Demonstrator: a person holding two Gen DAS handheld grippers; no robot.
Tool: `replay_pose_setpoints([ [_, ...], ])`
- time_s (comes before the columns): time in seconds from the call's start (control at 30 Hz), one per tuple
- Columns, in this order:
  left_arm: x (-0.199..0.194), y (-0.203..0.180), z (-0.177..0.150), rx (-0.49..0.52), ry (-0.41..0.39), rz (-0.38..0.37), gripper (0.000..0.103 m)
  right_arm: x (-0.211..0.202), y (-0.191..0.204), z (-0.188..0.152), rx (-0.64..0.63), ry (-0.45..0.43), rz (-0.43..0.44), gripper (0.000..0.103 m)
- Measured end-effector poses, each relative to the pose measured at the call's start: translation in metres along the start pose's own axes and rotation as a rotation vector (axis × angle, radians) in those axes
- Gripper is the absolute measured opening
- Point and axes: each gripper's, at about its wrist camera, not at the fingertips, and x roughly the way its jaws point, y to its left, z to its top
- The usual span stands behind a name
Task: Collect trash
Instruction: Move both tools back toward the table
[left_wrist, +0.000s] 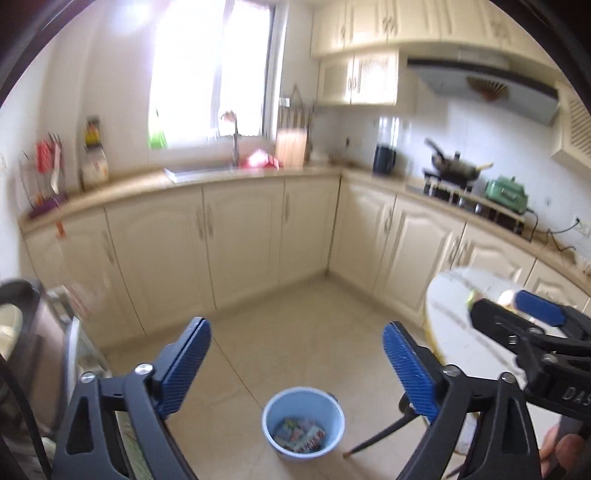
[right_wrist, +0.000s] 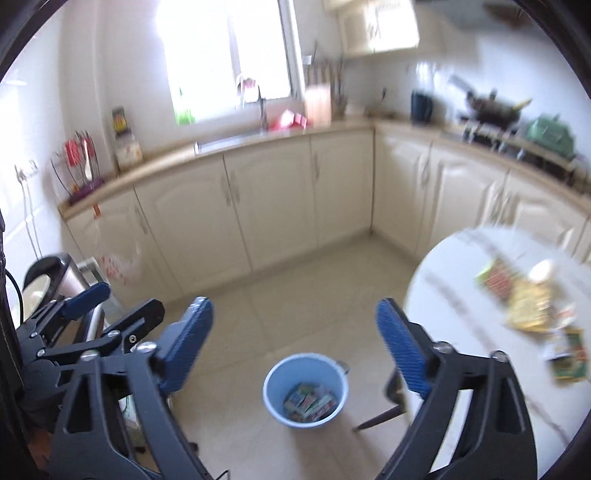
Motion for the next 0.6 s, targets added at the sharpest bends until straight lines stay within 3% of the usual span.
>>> replay_pose_setpoints([
  [0.07,-0.037,-0.019,0.003,0.019,-0.069,-0.006,0.102,-0.045,0.002,0.004,-0.015,-0.061,-0.036,0.098],
  [0.13,-0.069,-0.035,-0.002,0.023,-0.109,-0.022,0.102,-0.084,0.005,0.007,-0.019,-0.114,-0.051,0.103],
  [0.27,-0.123,-0.058,-0.006,0.035,-0.181,-0.061,0.102,-0.165,0.003,0.006,-0.019,-0.2,-0.104,0.103],
  [0.43,-0.202,-0.086,-0.058,0.047,-0.271,-0.094,0.102,-0.241,-0.003,0.002,-0.012,-0.273,-0.177,0.103],
  [0.5,-0.238,-0.078,-0.095,0.059,-0.303,-0.107,0.102,-0.268,-0.009,0.0,-0.002,-0.297,-0.201,0.103],
  [0.57,-0.248,-0.084,-0.106,0.067,-0.323,-0.126,0.102,-0.29,-0.01,-0.004,0.001,-0.317,-0.221,0.103],
  [0.6,-0.276,-0.067,-0.136,0.07,-0.334,-0.14,0.102,-0.299,-0.011,-0.005,0.004,-0.326,-0.228,0.103],
])
